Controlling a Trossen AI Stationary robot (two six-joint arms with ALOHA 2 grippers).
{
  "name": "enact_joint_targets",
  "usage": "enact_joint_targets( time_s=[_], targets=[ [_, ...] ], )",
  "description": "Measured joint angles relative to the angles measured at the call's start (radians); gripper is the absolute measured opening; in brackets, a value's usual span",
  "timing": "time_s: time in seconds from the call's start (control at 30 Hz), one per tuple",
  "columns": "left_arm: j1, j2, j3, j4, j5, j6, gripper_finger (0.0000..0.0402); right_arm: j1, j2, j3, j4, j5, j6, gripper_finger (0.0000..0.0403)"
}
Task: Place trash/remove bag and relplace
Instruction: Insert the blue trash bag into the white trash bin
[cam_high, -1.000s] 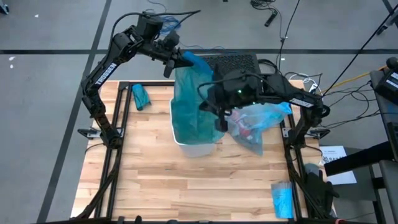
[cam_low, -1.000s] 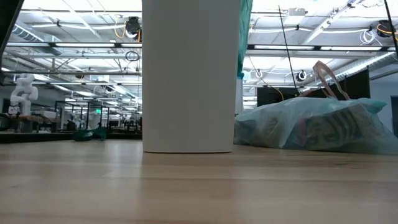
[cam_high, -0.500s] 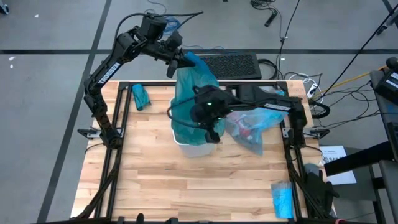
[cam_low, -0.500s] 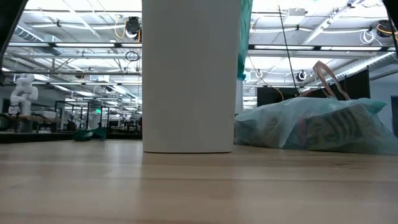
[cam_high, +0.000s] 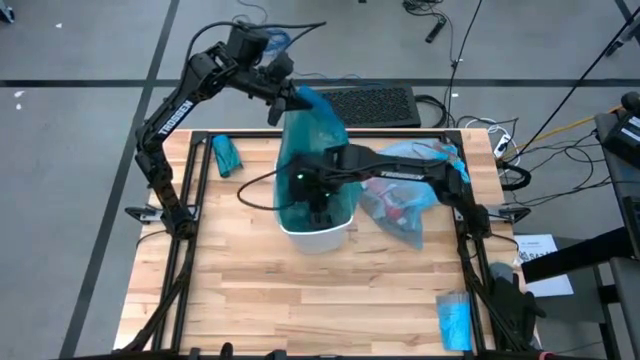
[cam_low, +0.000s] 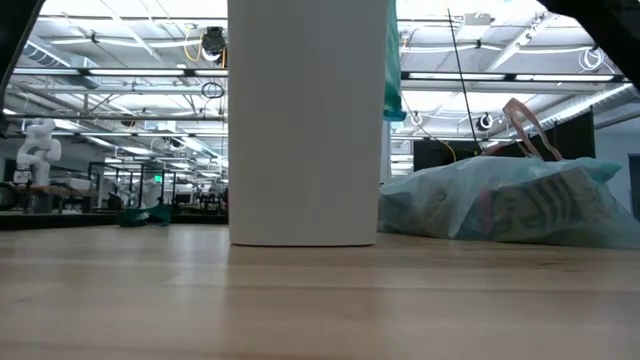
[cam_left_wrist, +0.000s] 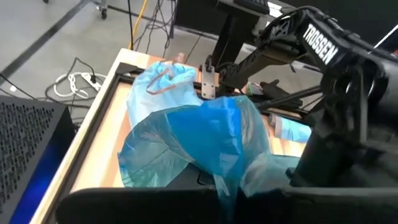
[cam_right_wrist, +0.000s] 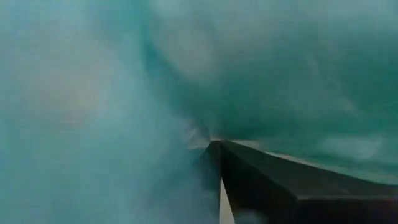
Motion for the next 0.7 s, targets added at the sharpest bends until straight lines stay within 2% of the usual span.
enact_joint_targets(
  time_s=[0.17,0.37,0.53,0.7],
  targets=[
    [0.001,0.0,0.0,-0.03,-0.001,0.019,0.0,0.001,-0.036,0.001,0.016,0.063,0.046,0.0],
    [0.0,0.0,0.0,-0.034,-0.002,0.027,0.0,0.003,-0.151,0.003,0.038,0.104,0.079,0.0],
    [0.0,0.0,0.0,-0.033,-0.003,0.027,0.0,0.004,-0.219,0.003,0.051,0.107,0.108,0.0],
    [-0.001,0.0,0.0,-0.031,0.006,0.026,0.0,0.004,-0.217,0.003,0.104,0.109,0.107,0.0]
  ],
)
